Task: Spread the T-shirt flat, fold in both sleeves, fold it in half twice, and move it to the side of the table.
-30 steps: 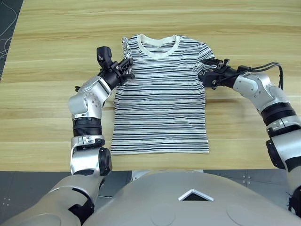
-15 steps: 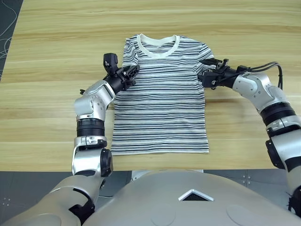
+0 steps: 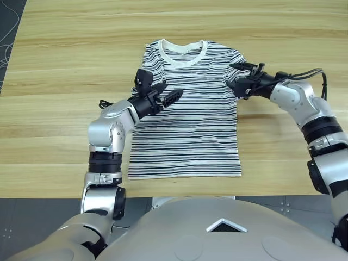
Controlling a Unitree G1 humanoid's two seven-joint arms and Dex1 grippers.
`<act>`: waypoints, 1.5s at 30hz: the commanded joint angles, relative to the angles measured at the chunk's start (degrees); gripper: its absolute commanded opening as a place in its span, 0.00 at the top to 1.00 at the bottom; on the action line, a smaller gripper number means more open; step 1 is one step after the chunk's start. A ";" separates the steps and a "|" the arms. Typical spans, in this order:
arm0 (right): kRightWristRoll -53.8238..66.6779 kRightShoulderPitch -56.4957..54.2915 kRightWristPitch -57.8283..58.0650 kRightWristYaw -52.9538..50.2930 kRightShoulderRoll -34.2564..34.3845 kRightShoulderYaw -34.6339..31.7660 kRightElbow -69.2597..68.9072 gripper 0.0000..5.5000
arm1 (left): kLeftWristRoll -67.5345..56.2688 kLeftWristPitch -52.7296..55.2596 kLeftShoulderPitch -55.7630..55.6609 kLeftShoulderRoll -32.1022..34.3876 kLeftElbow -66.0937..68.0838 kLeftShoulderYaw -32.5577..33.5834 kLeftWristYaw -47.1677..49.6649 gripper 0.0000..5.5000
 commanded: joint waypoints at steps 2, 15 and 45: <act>28.61 -4.45 13.15 20.42 2.35 -16.10 3.64 0.52 | -1.58 -4.90 -1.63 6.24 -0.75 7.41 -3.21 0.32; 27.84 -12.00 43.66 24.65 3.31 -21.68 24.57 0.52 | -0.98 -6.06 -5.21 8.31 8.11 12.47 -0.20 0.32; 27.92 -13.17 55.18 19.80 10.61 -28.59 27.91 0.61 | -1.60 -5.84 -4.30 7.74 8.79 12.88 1.52 0.31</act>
